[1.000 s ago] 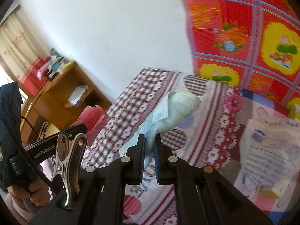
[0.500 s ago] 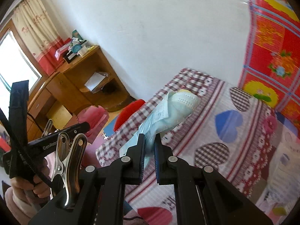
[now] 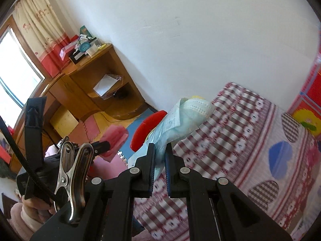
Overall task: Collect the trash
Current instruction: 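Carry the pink tissue with the left tool while the right tool carries the mask to the bucket, then open the left tool to drop the pink tissue into the red bucket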
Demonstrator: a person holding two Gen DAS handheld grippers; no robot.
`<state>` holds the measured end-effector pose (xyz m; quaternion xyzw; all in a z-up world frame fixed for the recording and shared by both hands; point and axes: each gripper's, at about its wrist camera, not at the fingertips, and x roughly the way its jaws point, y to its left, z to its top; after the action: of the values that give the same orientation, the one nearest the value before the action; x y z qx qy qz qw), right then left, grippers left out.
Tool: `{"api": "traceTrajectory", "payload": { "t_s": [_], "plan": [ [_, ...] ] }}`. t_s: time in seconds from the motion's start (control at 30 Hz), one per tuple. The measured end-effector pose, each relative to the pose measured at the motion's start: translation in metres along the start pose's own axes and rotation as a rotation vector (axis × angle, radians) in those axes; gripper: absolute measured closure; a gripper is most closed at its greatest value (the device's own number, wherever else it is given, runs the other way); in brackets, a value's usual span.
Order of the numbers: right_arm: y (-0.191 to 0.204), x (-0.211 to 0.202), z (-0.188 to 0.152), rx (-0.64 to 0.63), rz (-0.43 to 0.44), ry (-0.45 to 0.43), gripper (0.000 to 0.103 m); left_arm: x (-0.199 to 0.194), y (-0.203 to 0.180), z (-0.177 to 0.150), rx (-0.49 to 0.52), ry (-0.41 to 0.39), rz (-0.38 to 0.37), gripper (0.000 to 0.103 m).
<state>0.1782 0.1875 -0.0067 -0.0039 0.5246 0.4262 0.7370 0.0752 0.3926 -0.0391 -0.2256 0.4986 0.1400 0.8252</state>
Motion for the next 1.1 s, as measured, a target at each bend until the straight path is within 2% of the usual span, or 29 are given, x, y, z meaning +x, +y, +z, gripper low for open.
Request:
{"api": "traceTrajectory", "payload": {
  "t_s": [0.23,0.57,0.9,1.1],
  "plan": [
    [0.015,0.043,0.023,-0.014,-0.016,0.041,0.093,0.035,0.020,0.017,0.009,0.046,-0.022,0.087],
    [0.025,0.100,0.038,-0.017,-0.053,0.111,0.093,0.089,0.040,0.030,0.022,0.102,-0.053,0.086],
    [0.021,0.146,0.048,-0.007,-0.095,0.173,0.093,0.145,0.051,0.039,0.020,0.178,-0.074,0.086],
    [0.013,0.165,0.054,0.018,-0.109,0.200,0.093,0.169,0.051,0.046,0.047,0.202,-0.056,0.086]
  ]
}}
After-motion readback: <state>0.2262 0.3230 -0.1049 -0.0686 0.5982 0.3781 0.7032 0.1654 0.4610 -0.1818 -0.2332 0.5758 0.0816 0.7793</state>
